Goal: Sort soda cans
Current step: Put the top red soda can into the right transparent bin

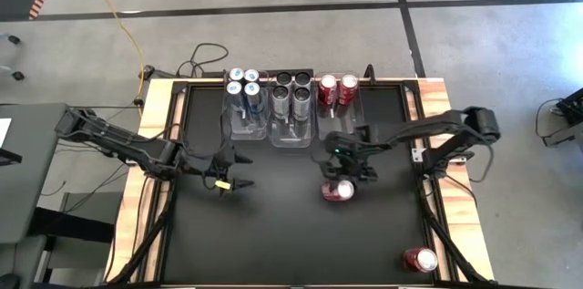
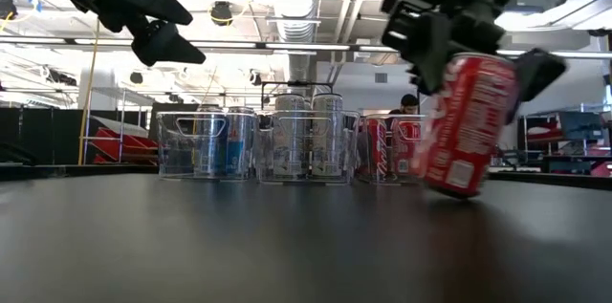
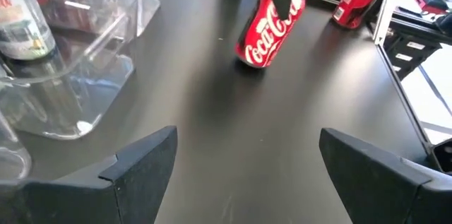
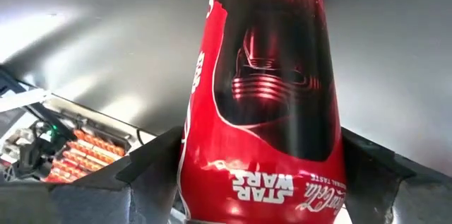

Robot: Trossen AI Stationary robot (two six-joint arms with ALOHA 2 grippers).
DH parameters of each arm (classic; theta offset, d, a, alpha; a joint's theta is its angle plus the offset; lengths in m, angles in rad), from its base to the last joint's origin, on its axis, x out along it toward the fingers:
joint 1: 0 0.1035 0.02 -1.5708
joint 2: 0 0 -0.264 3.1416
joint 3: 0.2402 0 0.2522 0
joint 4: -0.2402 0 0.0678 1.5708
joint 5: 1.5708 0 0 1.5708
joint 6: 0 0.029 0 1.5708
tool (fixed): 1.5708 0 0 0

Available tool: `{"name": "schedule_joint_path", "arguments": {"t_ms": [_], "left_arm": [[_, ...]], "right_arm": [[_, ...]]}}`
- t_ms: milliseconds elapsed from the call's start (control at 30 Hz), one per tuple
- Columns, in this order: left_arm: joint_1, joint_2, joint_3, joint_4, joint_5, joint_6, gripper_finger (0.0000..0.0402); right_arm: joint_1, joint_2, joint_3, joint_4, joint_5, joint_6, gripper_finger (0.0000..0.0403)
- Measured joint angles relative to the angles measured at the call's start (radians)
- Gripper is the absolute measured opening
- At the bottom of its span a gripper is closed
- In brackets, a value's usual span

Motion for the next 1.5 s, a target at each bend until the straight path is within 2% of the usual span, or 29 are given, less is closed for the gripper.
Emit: {"name": "schedule_joint_path", "arguments": {"t_ms": [267, 367, 500, 700, 967, 1100, 1367, 1500], "left_arm": [[-0.044, 0.0, 0.0, -0.055, -0.012, -0.068, 0.0343], [-0.056, 0.0, 0.0, -0.06, -0.034, -0.126, 0.0343], [-0.073, 0.0, 0.0, -0.061, -0.043, -0.128, 0.0343], [-0.083, 0.0, 0.0, -0.061, -0.068, -0.13, 0.0343], [-0.086, 0.0, 0.0, -0.061, -0.068, -0.129, 0.0343], [-0.09, 0.0, 0.0, -0.061, -0.067, -0.123, 0.0343], [-0.09, 0.0, 0.0, -0.061, -0.067, -0.115, 0.0343], [-0.09, 0.0, 0.0, -0.063, -0.066, -0.115, 0.0343]], "right_arm": [[-0.072, 0.116, 0.123, -0.151, -0.021, -0.178, 0.0327], [-0.08, 0.124, 0.136, -0.162, -0.02, -0.209, 0.0327], [-0.091, 0.123, 0.139, -0.127, -0.014, -0.231, 0.0327], [-0.09, 0.119, 0.139, -0.085, 0.001, -0.207, 0.0327], [-0.099, 0.119, 0.139, -0.125, -0.031, -0.139, 0.0328], [-0.085, 0.119, 0.14, -0.11, -0.011, -0.159, 0.0341], [-0.064, 0.119, 0.172, -0.112, 0.042, -0.181, 0.0394], [-0.077, 0.118, 0.185, -0.122, 0.043, -0.177, 0.0397]]}}
